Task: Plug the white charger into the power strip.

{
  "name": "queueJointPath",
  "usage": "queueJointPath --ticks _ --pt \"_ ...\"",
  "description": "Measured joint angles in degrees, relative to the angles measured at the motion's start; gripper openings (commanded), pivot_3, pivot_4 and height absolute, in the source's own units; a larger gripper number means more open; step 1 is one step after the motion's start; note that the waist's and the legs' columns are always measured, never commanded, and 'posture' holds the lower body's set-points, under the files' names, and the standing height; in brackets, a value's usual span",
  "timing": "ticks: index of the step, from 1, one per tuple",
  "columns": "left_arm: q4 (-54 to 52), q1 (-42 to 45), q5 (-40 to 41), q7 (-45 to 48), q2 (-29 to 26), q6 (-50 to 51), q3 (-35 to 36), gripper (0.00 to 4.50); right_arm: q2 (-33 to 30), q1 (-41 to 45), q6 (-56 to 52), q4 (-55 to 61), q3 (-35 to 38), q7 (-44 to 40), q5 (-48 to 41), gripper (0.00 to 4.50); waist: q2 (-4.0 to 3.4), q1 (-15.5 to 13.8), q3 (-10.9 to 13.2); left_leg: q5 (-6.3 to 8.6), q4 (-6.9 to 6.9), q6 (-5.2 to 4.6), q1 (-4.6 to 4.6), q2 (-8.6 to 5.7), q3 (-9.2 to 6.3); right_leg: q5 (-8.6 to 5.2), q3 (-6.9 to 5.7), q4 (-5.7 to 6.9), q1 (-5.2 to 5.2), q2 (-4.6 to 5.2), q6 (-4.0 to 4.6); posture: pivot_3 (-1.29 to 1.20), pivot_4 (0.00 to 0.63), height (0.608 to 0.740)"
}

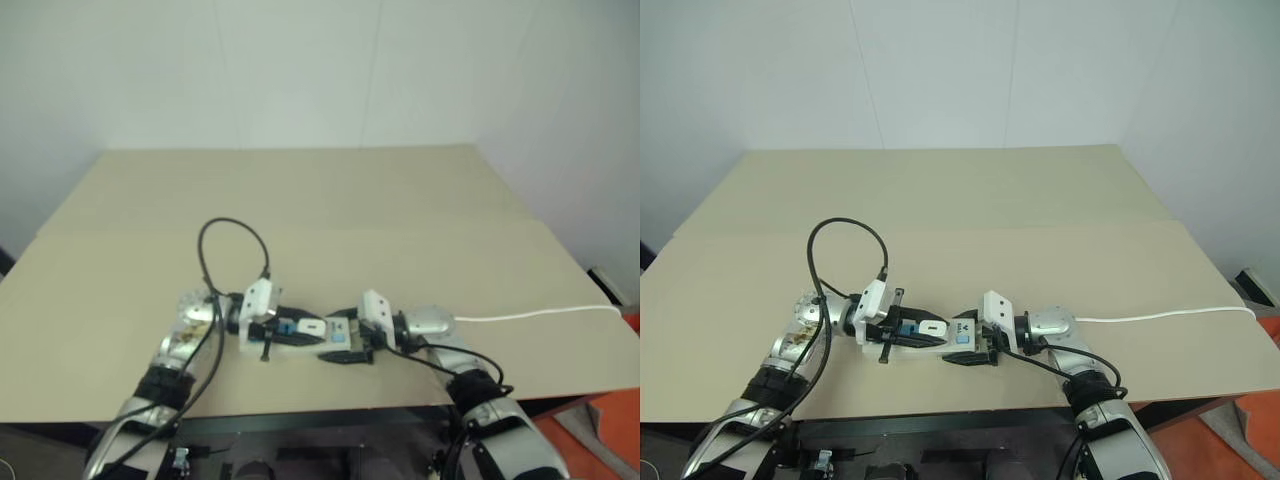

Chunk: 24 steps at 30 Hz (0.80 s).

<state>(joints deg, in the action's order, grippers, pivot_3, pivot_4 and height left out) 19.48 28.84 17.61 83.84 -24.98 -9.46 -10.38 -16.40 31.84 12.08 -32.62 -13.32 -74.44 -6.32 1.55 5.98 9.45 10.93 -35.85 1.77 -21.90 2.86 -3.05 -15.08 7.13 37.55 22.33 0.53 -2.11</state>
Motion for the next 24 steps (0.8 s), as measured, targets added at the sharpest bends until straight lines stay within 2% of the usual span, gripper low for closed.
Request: queueJointPath --ticks 8,24 --pt "-0.8 -0.9 1.2 -1.2 0.0 4.7 0.0 1.02 0.1 0.0 0.0 -0.1 0.0 0.1 0.0 3.44 -0.02 0.0 0.0 0.00 0.01 0.00 0.06 0.00 -0.01 -0.01 0.00 0.00 -0.04 0.00 0.00 0.00 0.150 0.740" --pt "-0.4 -1.5 1.6 -1.5 -0.3 4.9 -0.6 1.02 0.1 0.0 0.0 -0.1 -0.2 0.1 0.1 3.44 -0.04 0.1 -0.1 0.00 0.07 0.00 0.11 0.00 0.00 -0.03 0.00 -0.04 -0.07 0.00 0.02 0.00 0.150 0.740"
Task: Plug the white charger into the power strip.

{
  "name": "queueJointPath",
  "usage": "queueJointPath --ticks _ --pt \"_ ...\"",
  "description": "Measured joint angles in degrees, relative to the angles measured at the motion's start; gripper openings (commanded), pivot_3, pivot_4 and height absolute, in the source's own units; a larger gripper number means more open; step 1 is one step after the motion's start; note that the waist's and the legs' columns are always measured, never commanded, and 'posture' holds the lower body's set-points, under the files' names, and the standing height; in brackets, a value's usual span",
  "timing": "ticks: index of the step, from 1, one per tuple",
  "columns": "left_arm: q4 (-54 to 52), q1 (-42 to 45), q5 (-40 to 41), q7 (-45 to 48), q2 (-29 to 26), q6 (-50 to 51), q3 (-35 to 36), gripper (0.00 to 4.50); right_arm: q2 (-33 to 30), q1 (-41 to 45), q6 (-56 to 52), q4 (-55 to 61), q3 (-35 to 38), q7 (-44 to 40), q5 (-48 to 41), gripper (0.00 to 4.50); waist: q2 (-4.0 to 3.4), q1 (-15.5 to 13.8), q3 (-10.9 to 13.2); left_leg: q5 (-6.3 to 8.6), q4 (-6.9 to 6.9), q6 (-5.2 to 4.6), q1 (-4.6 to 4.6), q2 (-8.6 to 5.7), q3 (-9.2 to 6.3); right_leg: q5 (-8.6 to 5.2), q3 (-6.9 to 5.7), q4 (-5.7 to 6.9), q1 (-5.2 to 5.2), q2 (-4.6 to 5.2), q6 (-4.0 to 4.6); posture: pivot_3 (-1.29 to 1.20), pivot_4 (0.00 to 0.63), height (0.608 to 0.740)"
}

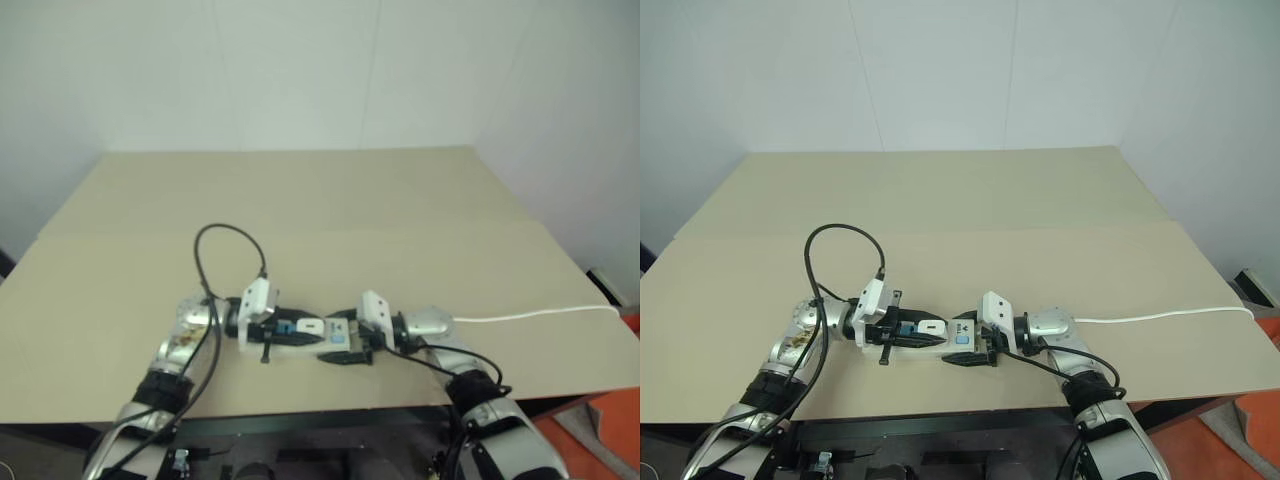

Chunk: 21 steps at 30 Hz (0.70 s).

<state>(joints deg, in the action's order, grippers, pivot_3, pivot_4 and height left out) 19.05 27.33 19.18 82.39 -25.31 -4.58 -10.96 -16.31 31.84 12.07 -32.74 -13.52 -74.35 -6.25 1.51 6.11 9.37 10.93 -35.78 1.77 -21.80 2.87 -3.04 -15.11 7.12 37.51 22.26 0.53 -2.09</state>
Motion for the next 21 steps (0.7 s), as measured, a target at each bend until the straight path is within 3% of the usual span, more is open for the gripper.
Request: queueJointPath --ticks 19,21 --pt "0.5 -0.3 -0.1 -1.7 -0.4 -2.0 -1.1 1.02 0.0 0.1 0.0 -0.3 -0.2 0.2 0.4 3.44 -0.15 0.0 -0.2 0.00 0.03 0.00 0.16 0.00 0.01 -0.02 0.01 0.00 -0.11 0.01 0.03 0.00 0.150 0.740" --pt "0.5 -0.2 -0.1 -1.6 -0.4 -1.8 -1.1 1.76 0.0 0.1 0.0 -0.3 -0.2 0.2 0.4 3.44 -0.15 0.0 -0.2 0.00 0.03 0.00 0.17 0.00 0.01 -0.03 0.01 -0.01 -0.12 0.01 0.03 0.00 0.150 0.740"
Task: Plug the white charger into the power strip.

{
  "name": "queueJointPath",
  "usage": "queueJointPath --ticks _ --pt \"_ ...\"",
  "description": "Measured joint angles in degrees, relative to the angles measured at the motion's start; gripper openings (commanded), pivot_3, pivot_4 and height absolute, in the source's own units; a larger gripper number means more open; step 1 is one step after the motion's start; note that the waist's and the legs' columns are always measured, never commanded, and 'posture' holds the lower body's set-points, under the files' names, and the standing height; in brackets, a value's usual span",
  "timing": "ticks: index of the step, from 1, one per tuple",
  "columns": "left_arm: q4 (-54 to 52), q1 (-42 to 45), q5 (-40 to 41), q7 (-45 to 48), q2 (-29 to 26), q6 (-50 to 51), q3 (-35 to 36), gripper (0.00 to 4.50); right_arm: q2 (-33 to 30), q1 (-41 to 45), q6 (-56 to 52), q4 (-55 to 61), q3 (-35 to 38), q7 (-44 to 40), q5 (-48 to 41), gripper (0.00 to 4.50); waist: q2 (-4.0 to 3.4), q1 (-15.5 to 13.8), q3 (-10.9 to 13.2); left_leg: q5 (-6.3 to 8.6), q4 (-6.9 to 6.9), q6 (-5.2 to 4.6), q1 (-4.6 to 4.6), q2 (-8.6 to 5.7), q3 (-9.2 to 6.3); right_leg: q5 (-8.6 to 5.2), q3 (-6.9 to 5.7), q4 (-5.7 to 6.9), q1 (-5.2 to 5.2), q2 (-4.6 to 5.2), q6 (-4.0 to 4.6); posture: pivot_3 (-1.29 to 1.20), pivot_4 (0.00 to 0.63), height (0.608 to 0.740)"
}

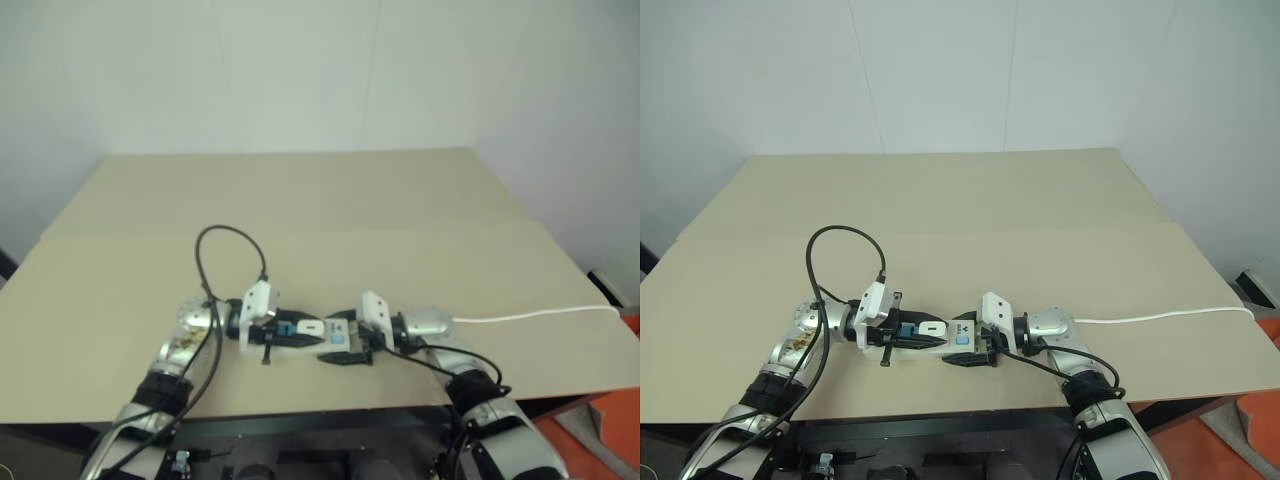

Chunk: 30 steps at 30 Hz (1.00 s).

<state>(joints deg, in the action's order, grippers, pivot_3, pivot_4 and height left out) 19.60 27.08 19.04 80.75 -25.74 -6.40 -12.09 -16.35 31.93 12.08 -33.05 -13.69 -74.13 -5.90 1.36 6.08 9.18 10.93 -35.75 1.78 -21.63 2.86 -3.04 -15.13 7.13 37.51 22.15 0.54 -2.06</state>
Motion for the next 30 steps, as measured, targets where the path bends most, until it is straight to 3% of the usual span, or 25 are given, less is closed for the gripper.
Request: queueJointPath --ticks 5,9,10,17,25,29,30 --pt "1.5 0.4 -1.1 0.2 -0.8 2.8 -0.3 3.05 0.1 0.0 0.0 0.1 -0.3 0.0 -0.1 3.44 -0.04 0.3 0.0 0.00 0.04 0.00 -0.01 -0.01 0.03 -0.01 0.04 -0.01 0.03 0.00 0.01 0.00 0.150 0.740" --pt "1.4 0.8 -1.0 0.3 -0.8 4.3 0.1 4.34 0.1 0.0 0.0 0.1 -0.3 0.0 -0.1 3.44 -0.03 0.3 0.0 0.00 0.05 0.00 -0.02 -0.01 0.03 -0.01 0.04 -0.02 0.03 0.00 0.01 0.00 0.150 0.740" --pt "1.2 0.8 -0.8 0.3 -0.7 4.5 0.2 4.47 0.1 0.0 0.0 0.1 -0.3 0.0 -0.1 3.44 -0.03 0.3 0.0 0.00 0.04 0.00 -0.02 -0.01 0.02 -0.01 0.04 -0.02 0.04 0.00 0.01 0.00 0.150 0.740" --pt "-0.8 0.9 0.1 -0.4 -1.5 8.1 1.2 4.47 0.2 0.2 0.1 0.1 -0.3 -0.2 -0.2 3.44 0.07 0.5 0.1 0.00 0.04 0.00 -0.18 -0.01 0.01 -0.01 0.03 -0.01 0.16 0.00 0.00 0.00 0.150 0.740" --pt "-6.4 8.6 7.5 6.6 -12.4 18.2 7.7 4.47 0.3 0.5 0.2 0.1 -0.6 -0.3 -0.4 3.44 0.23 1.0 0.3 0.00 0.07 0.00 -0.39 0.01 -0.03 -0.01 -0.04 -0.15 0.30 0.01 0.00 0.00 0.150 0.740" --pt "-7.7 10.7 11.6 7.6 -13.6 21.9 11.6 4.47 0.3 0.6 0.3 0.0 -0.6 -0.4 -0.5 3.44 0.23 1.0 0.3 0.00 0.11 0.00 -0.39 0.03 -0.03 0.01 -0.06 -0.25 0.26 0.01 -0.02 0.00 0.150 0.740" --pt "-7.7 11.1 11.9 7.3 -13.5 22.0 12.1 4.49 0.3 0.6 0.3 0.0 -0.6 -0.3 -0.5 3.79 0.24 1.0 0.3 0.00 0.11 0.00 -0.39 0.03 -0.03 0.01 -0.06 -0.25 0.26 0.01 -0.03 0.00 0.150 0.740"
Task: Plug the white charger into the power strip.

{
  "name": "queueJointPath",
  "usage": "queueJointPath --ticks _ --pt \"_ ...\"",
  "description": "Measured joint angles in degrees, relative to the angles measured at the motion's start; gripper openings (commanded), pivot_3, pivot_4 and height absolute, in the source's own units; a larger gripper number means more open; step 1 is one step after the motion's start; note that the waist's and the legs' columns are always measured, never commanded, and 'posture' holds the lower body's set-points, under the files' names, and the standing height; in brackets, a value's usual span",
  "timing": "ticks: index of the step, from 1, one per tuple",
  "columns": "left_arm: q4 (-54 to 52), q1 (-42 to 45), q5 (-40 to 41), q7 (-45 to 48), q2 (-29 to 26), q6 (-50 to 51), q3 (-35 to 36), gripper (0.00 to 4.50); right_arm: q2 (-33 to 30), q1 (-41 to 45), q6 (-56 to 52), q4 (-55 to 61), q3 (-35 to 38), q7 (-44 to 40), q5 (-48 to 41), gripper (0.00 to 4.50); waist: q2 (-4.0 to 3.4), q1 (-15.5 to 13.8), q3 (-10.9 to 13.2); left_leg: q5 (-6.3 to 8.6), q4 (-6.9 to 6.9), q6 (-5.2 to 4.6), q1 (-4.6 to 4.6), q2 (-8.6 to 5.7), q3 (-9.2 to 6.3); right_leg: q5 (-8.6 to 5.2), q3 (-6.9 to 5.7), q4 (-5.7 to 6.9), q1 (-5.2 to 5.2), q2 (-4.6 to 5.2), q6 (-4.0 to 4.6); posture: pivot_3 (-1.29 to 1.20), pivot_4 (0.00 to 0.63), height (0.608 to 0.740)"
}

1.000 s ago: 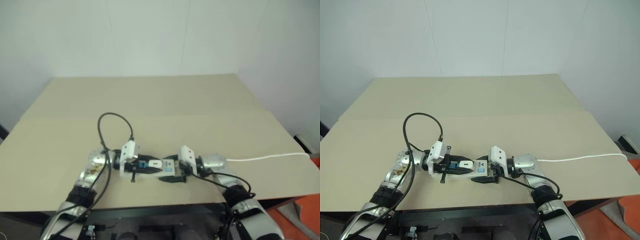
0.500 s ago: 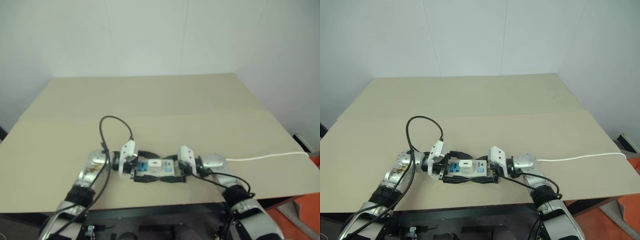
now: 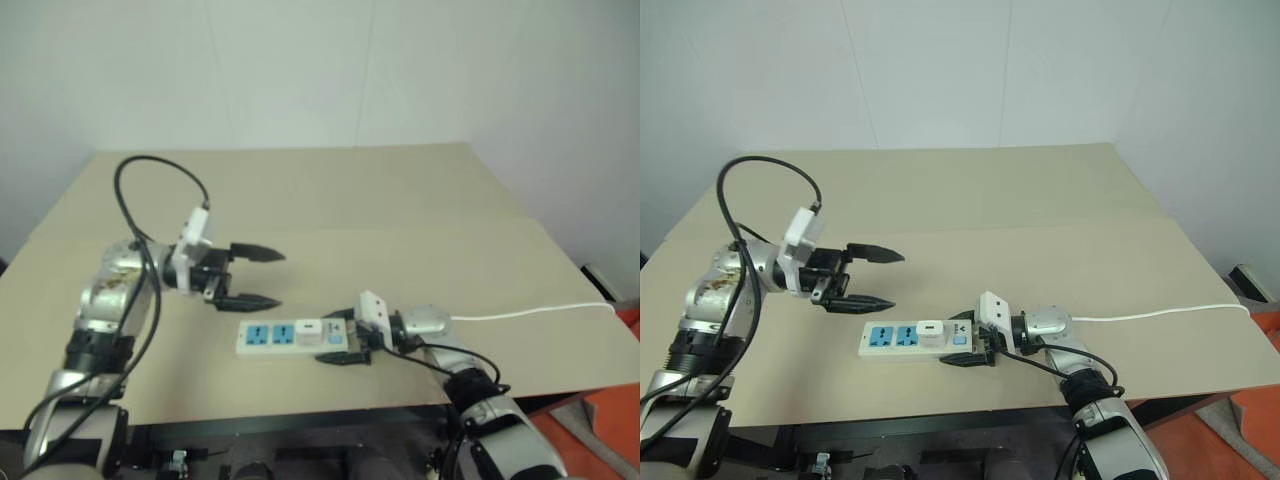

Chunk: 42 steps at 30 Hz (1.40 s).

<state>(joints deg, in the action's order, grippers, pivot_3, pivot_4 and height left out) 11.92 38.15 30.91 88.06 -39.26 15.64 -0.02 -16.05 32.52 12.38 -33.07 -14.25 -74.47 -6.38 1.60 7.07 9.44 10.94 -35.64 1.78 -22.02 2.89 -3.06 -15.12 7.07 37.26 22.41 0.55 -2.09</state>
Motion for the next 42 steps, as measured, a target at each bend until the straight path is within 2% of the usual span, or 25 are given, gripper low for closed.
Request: queueJointPath --ticks 1,3,13,20,27,33,37,42 --pt "0.2 0.4 0.0 -0.4 0.0 0.0 0.3 4.50 0.0 0.0 -0.1 0.0 0.0 0.0 0.0 4.19 0.01 0.0 0.0 0.00 0.00 0.00 0.00 0.00 -0.01 0.00 -0.01 0.00 0.00 0.00 0.00 0.00 0.150 0.740" --pt "0.5 1.2 0.0 -1.1 0.0 -0.2 1.1 4.50 0.0 0.1 -0.4 0.0 -0.1 0.0 0.0 4.48 0.02 0.0 0.0 0.00 0.00 0.00 -0.01 0.00 -0.01 0.00 -0.01 -0.01 0.00 0.00 0.00 0.00 0.150 0.740" --pt "1.6 1.8 -0.5 -1.2 -0.5 -0.7 1.9 4.50 -1.8 -0.3 -1.6 2.8 0.0 1.5 -0.1 4.48 0.04 -0.4 0.1 0.00 0.00 0.00 -0.32 -0.01 0.00 0.01 -0.01 -0.06 0.25 0.02 -0.02 0.00 0.150 0.740" --pt "2.8 0.3 -1.6 -0.9 -2.8 -2.0 2.6 4.50 -12.7 -7.0 -5.5 16.2 4.0 2.4 -1.9 4.48 -0.06 -2.2 0.3 0.00 -0.04 0.00 -1.25 -0.04 0.02 0.03 -0.06 -0.13 1.09 0.09 -0.02 0.00 0.150 0.740" --pt "4.5 -3.3 -2.3 -0.9 -5.7 -3.6 4.1 4.50 -24.5 -15.4 -12.1 30.1 12.1 2.6 -7.1 4.48 -0.05 -3.2 0.3 0.03 -0.03 -0.05 -1.24 -0.05 0.07 0.01 -0.06 -0.17 1.10 0.12 -0.04 0.00 0.150 0.740" --pt "2.6 -11.4 -2.3 -0.9 -12.2 -2.9 8.3 4.50 -33.5 -20.3 -15.8 34.6 21.7 1.8 -13.0 4.48 -0.03 -3.0 0.4 0.03 -0.07 -0.05 -1.16 -0.03 0.12 0.01 -0.04 -0.14 1.08 0.13 -0.04 0.00 0.150 0.740" --pt "1.4 -15.3 -1.6 -1.8 -14.6 -1.8 11.6 4.50 -35.8 -21.8 -16.1 35.0 24.4 1.4 -14.5 4.48 -0.04 -3.1 0.5 0.03 -0.08 -0.05 -1.13 -0.03 0.12 0.01 -0.06 -0.16 1.02 0.16 -0.04 0.00 0.150 0.740" --pt "-2.5 -17.9 -1.0 -4.1 -14.4 0.5 12.4 4.50 -35.8 -22.8 -16.1 35.0 24.2 1.5 -14.6 4.48 -0.03 -3.4 0.5 0.03 -0.15 -0.04 -1.17 -0.06 0.17 0.02 -0.07 -0.16 1.02 0.22 -0.06 0.00 0.150 0.740"
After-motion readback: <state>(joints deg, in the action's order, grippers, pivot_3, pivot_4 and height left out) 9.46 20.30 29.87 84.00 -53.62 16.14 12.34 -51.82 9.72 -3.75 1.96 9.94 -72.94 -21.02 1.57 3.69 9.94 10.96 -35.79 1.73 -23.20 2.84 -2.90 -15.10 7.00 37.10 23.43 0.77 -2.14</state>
